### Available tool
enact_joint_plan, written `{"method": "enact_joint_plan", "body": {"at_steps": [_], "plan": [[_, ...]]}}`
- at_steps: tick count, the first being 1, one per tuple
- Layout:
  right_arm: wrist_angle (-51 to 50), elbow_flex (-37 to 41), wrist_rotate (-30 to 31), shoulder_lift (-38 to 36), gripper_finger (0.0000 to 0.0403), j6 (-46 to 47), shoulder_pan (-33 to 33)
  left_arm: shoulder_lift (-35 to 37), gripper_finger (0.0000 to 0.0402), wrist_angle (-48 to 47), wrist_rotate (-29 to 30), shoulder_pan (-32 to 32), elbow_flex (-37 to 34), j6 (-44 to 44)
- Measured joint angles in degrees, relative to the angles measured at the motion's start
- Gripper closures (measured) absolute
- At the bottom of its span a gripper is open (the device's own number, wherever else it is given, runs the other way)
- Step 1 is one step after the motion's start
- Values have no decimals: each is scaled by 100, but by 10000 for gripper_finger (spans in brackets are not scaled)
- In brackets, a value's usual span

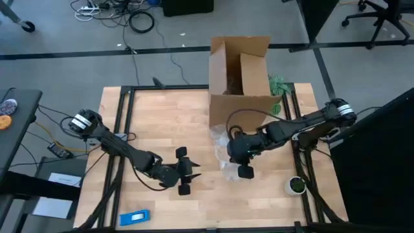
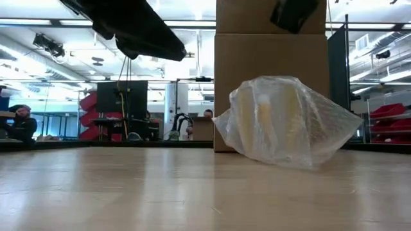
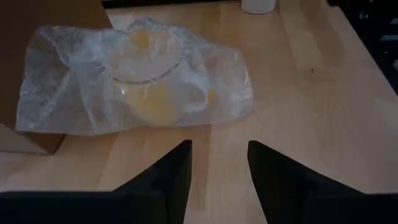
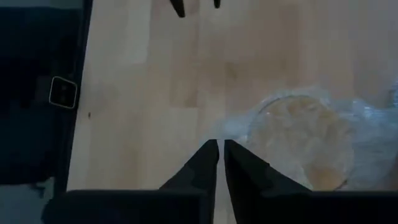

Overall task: Wrap mug
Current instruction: Put the wrapped yellow mug into the cardboard box

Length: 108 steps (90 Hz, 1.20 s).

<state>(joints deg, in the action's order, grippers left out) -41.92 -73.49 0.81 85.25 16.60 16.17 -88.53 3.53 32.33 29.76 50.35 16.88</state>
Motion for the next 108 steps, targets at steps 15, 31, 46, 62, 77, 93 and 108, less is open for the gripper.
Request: {"method": "enact_joint_plan", "body": {"at_steps": [15,31,46,62,77,93,108], "plan": [[-10,0,-102,388,314,-24,-37,-76,259,7,24,-2,0,-4],[11,-1,-68,868,221,-24,-190,-343,259,139,52,-7,0,13],[-28,-2,-81,1422,150,-37,-373,-560,259,321,51,-7,0,26],[-12,-10,-62,2102,131,-153,-515,-564,259,396,49,-7,0,20],[100,-21,42,2331,169,-255,-533,-564,259,385,45,2,0,20],[113,55,124,2052,260,-278,-510,-564,259,385,42,2,0,15],[98,89,78,1593,377,-178,-512,-557,259,361,42,4,0,-2]]}}
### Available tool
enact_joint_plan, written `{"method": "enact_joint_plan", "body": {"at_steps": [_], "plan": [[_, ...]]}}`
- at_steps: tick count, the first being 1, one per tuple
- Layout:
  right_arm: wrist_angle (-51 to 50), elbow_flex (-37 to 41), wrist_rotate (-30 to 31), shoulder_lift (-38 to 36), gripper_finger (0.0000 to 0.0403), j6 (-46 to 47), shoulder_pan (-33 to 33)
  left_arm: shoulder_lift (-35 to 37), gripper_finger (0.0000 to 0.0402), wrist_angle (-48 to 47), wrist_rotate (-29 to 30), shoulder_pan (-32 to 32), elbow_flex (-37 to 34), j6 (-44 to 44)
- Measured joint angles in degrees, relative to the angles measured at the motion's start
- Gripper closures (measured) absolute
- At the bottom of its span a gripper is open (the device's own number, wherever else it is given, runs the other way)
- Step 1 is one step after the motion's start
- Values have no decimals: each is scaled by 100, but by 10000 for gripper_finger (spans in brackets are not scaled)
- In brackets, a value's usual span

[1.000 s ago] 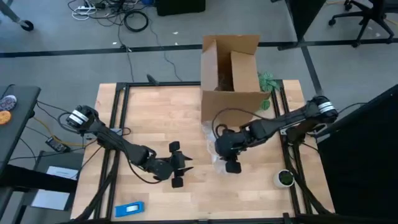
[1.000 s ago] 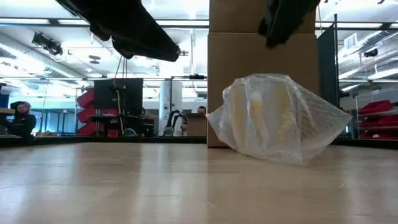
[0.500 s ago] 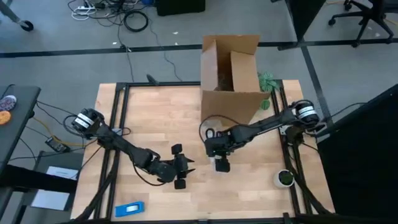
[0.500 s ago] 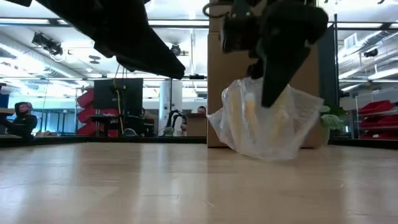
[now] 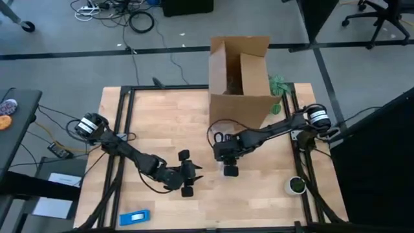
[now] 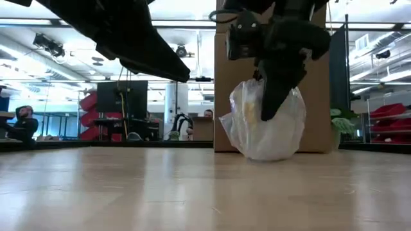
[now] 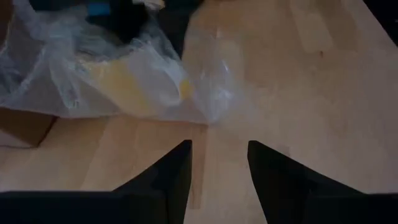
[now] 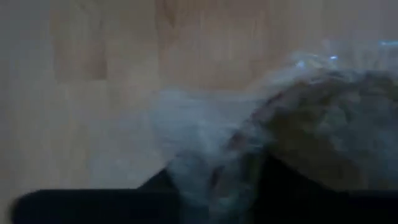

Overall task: Wrap mug
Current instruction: Put the wrapped yellow mug into the cardboard box

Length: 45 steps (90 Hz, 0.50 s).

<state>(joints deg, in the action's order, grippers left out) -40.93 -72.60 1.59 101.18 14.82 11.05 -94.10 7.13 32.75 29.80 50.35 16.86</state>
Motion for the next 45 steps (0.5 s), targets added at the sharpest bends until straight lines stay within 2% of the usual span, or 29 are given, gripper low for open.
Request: {"method": "enact_joint_plan", "body": {"at_steps": [23,35,45], "plan": [[254,1,-105,-992,392,274,329,466,259,-1204,-3,118,0,286],[1078,-2,-139,-1663,396,206,628,744,259,-1626,5,189,0,466],[2249,-4,-127,-2200,396,-329,848,876,259,-1631,14,222,0,458]]}}
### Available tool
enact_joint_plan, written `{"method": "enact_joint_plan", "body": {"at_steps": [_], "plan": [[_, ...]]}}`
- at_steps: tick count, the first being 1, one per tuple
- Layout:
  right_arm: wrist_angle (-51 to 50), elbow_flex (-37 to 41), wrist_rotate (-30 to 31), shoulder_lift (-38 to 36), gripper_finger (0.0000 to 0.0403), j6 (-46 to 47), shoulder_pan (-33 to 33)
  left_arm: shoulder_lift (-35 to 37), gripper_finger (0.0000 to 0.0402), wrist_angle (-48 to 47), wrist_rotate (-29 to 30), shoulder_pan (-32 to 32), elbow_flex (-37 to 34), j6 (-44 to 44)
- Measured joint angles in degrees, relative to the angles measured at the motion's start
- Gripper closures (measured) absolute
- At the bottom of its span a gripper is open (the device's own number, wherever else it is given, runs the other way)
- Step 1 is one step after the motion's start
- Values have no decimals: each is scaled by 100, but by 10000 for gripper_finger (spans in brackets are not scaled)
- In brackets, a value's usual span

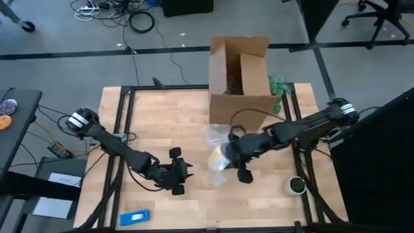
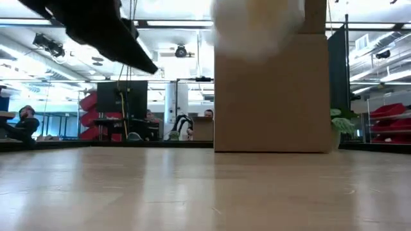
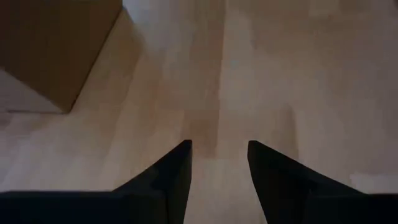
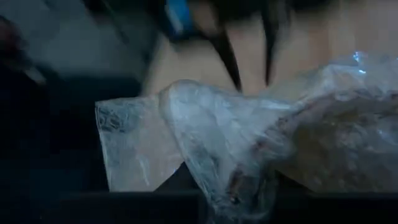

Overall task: Wrap mug
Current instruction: Put the wrapped yellow mug into the cardboard box

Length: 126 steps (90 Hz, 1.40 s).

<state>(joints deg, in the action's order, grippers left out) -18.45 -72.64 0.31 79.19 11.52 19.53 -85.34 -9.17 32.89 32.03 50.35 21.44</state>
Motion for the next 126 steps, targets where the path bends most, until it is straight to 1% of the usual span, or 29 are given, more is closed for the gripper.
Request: {"method": "enact_joint_plan", "body": {"at_steps": [8,13,24,39,45,50,56,61,68,73,77,87,93,97,104,107,113,126], "plan": [[1016,-17,125,-416,396,-702,106,28,259,11,4,-2,0,-1],[1518,-26,418,-659,396,-1131,109,28,259,40,20,-4,0,-3],[2153,-31,1743,-1102,397,-1808,-2,28,259,42,22,-2,0,1],[2862,-31,3605,-1690,397,-2557,-355,22,259,27,22,2,0,-2],[2770,-35,4375,-1948,397,-2937,-597,22,259,20,21,3,0,-3],[2450,-39,4990,-2112,397,-3155,-849,22,259,16,19,4,0,-3],[1690,-39,5565,-2269,397,-3203,-1174,22,259,16,21,26,0,-5],[879,-39,5792,-2361,397,-2924,-1432,22,259,18,19,44,0,-5],[-305,-37,5612,-2421,397,-2147,-1799,22,259,25,20,76,0,-1],[-1019,-31,5186,-2392,398,-1708,-2015,22,259,54,21,107,0,-5],[-1350,22,4840,-2307,398,-1530,-2150,22,259,67,21,116,0,-6],[-1395,218,4045,-2074,398,-1409,-2393,22,259,148,26,118,0,-11],[-1097,330,3264,-1877,398,-1442,-2523,20,259,230,28,116,0,-14],[-1004,393,2881,-1707,398,-1545,-2580,20,259,272,31,114,0,-15],[-958,446,2550,-1403,398,-1603,-2662,19,259,348,35,116,0,-17],[-795,442,2497,-1334,398,-1638,-2662,17,259,361,36,116,0,-17],[-475,433,2197,-1255,398,-1596,-2690,17,259,389,36,116,0,-2],[-24,454,1995,-1262,398,-1578,-2550,17,259,352,38,147,0,-10]]}}
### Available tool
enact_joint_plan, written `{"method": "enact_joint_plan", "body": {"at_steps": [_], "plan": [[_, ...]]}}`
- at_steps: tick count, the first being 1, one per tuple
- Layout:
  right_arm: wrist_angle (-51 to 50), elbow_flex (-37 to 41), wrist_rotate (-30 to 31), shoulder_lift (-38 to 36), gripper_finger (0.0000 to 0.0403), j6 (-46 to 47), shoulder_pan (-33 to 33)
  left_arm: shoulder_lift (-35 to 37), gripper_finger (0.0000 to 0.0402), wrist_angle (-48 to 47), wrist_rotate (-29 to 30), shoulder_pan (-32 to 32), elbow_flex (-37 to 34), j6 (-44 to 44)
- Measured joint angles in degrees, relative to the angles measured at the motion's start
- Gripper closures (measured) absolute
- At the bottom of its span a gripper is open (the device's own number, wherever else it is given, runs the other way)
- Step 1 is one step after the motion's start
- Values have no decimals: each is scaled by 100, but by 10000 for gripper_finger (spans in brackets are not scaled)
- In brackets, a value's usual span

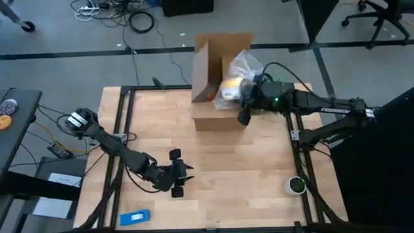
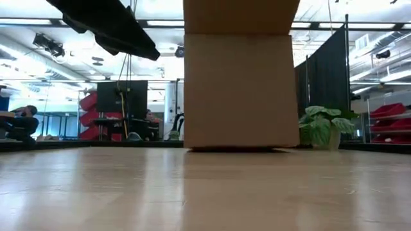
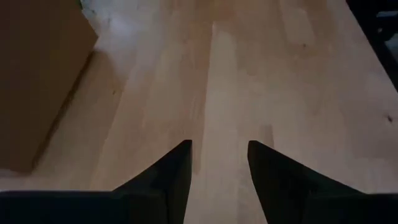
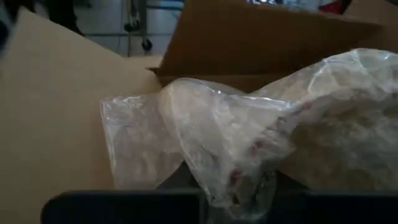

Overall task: Wrap mug
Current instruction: Put the wrapped yellow mug into the cardboard box

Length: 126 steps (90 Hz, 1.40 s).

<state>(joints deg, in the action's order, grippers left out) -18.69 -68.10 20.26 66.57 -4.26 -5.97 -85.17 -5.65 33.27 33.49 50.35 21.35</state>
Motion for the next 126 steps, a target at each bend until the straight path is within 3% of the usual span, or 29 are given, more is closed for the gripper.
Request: {"method": "enact_joint_plan", "body": {"at_steps": [16,31,38,46,59,67,74,86,91,104,126], "plan": [[805,1,-577,-275,398,229,235,0,259,-19,0,0,0,19],[1745,2,-1980,-424,398,593,489,0,259,-19,-1,3,0,30],[2355,2,-2058,-529,398,521,538,0,259,-58,-2,3,0,32],[2842,-15,-1376,-651,398,166,413,0,259,-59,-2,3,0,20],[2957,-13,871,-633,398,-541,-3,0,259,-121,3,3,0,11],[2820,-15,1839,-462,398,-949,-319,0,259,-265,221,3,0,-3],[2511,-15,2282,-219,398,-1178,-533,0,259,-384,482,1,0,-6],[2307,-9,2474,428,398,-1435,-700,0,259,-558,941,-33,0,-23],[2296,-9,2310,667,398,-1572,-696,0,259,-628,1116,-56,0,-27],[1732,-9,1078,1063,398,-1680,-440,0,259,-933,1381,-107,0,100],[1201,-9,-1336,836,398,-1332,-192,0,259,-1311,1527,-124,0,489]]}}
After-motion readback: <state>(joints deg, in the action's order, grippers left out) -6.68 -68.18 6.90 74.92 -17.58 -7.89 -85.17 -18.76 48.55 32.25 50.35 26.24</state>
